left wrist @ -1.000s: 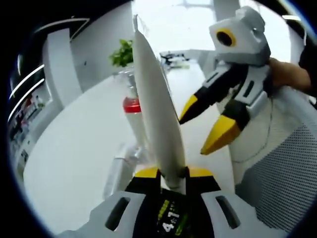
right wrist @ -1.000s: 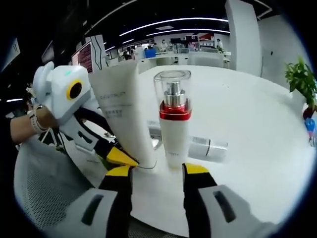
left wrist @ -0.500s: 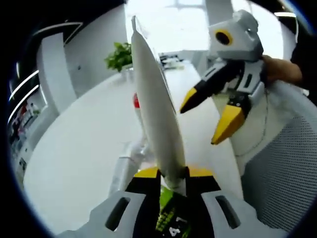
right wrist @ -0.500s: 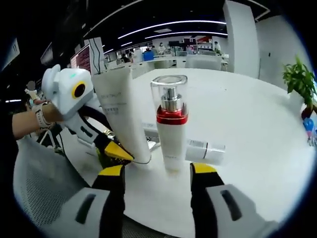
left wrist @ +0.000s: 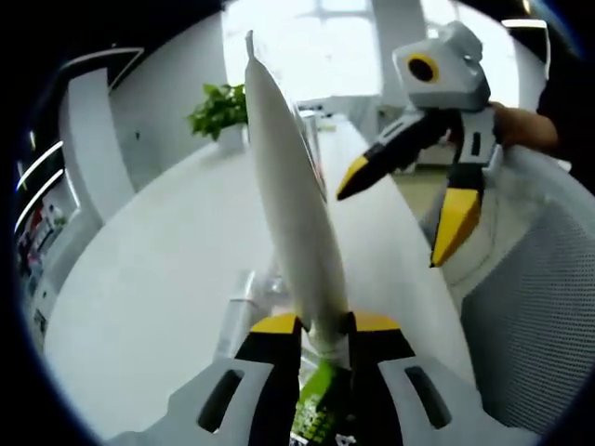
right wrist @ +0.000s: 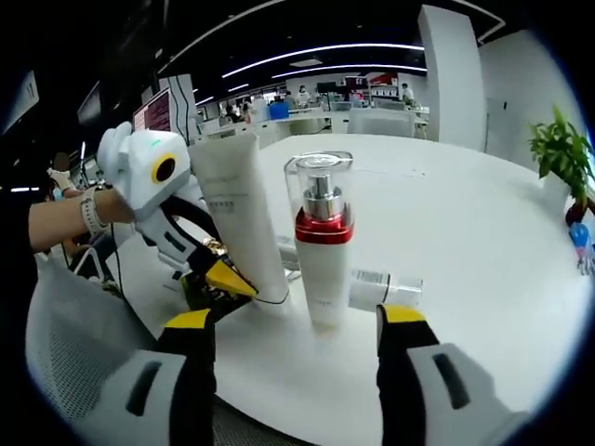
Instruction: Arrange the skincare products in the storage area until every visible bottle or jar stands upright without overlapping.
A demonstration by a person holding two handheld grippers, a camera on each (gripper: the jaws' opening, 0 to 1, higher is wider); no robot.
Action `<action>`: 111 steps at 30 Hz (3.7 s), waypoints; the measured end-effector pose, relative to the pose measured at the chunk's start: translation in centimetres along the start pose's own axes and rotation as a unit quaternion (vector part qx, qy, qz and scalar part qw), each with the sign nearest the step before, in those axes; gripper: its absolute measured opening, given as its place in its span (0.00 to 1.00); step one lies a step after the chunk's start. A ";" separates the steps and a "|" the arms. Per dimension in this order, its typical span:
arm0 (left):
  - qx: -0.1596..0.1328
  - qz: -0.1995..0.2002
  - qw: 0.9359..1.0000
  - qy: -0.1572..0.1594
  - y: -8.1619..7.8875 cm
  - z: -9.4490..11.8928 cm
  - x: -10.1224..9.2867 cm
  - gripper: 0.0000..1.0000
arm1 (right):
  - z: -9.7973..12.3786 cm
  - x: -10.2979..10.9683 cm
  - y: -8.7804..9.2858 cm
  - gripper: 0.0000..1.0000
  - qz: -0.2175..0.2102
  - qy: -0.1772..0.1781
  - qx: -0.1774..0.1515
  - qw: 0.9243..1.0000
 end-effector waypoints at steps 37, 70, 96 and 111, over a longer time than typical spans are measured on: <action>-0.037 -0.012 0.999 0.024 -0.1 -1.4 1.4 0.18 | -0.2 -0.3 -0.2 0.78 0.006 0.001 -0.003 1.000; 0.007 0.104 0.994 -0.044 1.2 2.7 1.1 0.31 | -0.1 -0.2 -0.4 0.80 0.010 -0.001 -0.008 1.000; -0.001 0.173 0.972 -0.161 1.0 9.4 0.2 0.92 | -0.2 0.2 -0.4 0.81 0.022 -0.005 -0.006 1.000; 0.002 0.234 0.938 -0.257 1.8 13.3 -1.4 0.97 | -0.1 0.2 -0.6 0.84 0.040 0.003 -0.010 0.999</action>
Point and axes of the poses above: the point that each gripper's makers call its tool centre point, and the gripper's own axes: z roughly backward along the fingers, x roughly to its left, y roughly out of its underside, the point moved 4 cm from there along z, roughly backward along the fingers, and after that the axes turned 13 degrees about -z, right-handed, at the moved point
